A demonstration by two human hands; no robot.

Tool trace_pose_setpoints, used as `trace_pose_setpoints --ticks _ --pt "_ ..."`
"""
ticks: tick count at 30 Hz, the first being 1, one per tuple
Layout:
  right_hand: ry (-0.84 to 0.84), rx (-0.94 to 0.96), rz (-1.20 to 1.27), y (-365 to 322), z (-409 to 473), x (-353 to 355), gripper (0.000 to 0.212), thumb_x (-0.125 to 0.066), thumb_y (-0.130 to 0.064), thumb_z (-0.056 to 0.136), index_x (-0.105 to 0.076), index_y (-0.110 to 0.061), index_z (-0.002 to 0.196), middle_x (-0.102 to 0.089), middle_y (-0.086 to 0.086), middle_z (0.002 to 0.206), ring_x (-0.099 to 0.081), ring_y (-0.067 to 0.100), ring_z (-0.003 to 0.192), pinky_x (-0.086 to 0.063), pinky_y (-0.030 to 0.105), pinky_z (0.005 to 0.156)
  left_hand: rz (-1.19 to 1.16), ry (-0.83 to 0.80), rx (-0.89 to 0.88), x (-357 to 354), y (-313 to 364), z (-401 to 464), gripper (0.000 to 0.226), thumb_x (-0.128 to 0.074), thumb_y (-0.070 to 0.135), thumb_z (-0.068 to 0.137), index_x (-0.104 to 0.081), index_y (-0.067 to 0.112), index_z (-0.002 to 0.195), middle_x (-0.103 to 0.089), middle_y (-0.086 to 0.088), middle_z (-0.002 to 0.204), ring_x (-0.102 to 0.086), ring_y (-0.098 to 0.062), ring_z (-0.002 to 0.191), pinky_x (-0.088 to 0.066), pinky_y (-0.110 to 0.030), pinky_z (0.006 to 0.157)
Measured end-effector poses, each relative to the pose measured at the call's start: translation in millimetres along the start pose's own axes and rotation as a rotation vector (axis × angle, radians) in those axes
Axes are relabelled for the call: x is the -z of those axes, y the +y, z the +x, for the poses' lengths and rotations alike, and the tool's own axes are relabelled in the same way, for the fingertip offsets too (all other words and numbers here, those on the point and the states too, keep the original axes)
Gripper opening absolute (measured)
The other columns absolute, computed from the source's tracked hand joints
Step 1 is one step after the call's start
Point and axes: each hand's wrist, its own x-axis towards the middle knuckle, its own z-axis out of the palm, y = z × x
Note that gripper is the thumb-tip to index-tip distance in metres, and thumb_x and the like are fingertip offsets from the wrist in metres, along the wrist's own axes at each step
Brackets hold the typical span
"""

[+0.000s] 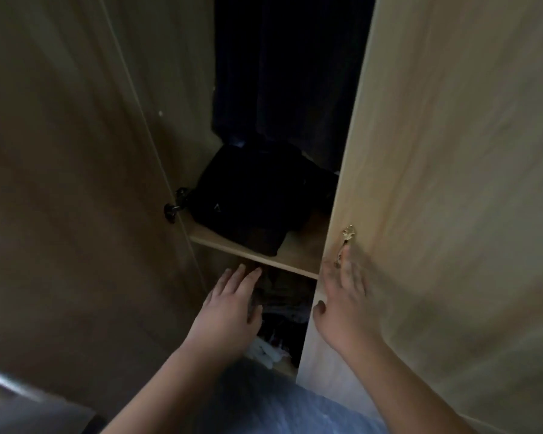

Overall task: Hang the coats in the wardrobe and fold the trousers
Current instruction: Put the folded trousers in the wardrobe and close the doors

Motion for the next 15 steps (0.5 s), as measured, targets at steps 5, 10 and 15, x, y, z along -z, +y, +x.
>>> trace_pose_setpoints --ticks 5,10,15 --pt "0.024 -0.010 -0.030 -8 -1 -4 0.089 -0.062 -0.037 0.083 -0.016 -0.025 0.159 0.021 0.021 0.163 -0.011 0.044 0.150 -0.022 0.051 0.121 0.097 0.048 0.068 9 -33 -24 0.072 -0.028 0.053 0.087 -0.011 0.037 0.155 -0.014 0.004 0.165 -0.003 -0.019 0.153 -0.014 -0.039 0.123" --pt "0.033 0.262 0.026 -81 -25 -1 0.087 -0.059 -0.033 0.083 -0.018 -0.022 0.159 -0.015 0.015 0.165 -0.008 0.036 0.152 -0.016 0.048 0.124 0.117 0.125 0.126 23 -63 -63 0.074 -0.020 0.052 0.083 -0.011 0.036 0.154 -0.017 0.006 0.164 -0.004 -0.018 0.153 -0.019 -0.040 0.122" --pt "-0.120 0.485 0.121 -187 -52 -10 0.081 -0.050 -0.043 0.096 0.001 -0.033 0.159 0.007 -0.004 0.167 0.012 0.021 0.154 -0.001 0.040 0.125 0.133 0.175 0.189 59 -111 -126 0.075 -0.020 0.049 0.083 -0.012 0.035 0.155 -0.018 0.006 0.164 -0.005 -0.019 0.153 -0.018 -0.041 0.122"
